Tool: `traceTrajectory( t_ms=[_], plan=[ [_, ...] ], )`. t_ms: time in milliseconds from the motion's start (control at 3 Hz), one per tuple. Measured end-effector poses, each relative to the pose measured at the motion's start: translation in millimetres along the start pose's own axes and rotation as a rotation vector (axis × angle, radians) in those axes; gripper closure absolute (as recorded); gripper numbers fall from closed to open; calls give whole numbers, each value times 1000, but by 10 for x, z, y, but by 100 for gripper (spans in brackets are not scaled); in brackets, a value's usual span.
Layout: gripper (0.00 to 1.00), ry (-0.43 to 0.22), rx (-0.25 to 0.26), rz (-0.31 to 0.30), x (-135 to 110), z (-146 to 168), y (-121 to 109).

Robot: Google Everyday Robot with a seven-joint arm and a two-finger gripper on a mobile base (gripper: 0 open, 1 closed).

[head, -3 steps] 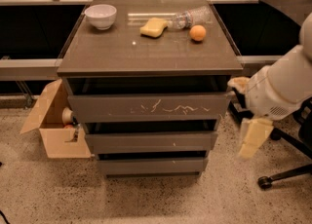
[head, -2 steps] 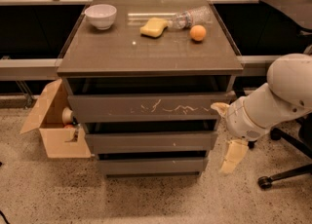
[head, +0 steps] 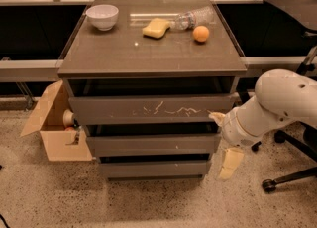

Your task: Open middle drawer

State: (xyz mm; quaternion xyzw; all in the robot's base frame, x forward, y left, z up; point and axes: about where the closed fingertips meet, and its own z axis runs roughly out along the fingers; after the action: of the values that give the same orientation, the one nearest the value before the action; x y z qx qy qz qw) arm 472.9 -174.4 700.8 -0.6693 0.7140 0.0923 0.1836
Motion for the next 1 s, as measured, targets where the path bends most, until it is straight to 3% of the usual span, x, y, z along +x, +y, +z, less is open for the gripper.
traceTrajectory(
  t_ms=[667,1000],
  plan=[
    [0,69,-43,-90,483,1246,-130],
    [0,48,-52,-102,678,1826,-290]
  ],
)
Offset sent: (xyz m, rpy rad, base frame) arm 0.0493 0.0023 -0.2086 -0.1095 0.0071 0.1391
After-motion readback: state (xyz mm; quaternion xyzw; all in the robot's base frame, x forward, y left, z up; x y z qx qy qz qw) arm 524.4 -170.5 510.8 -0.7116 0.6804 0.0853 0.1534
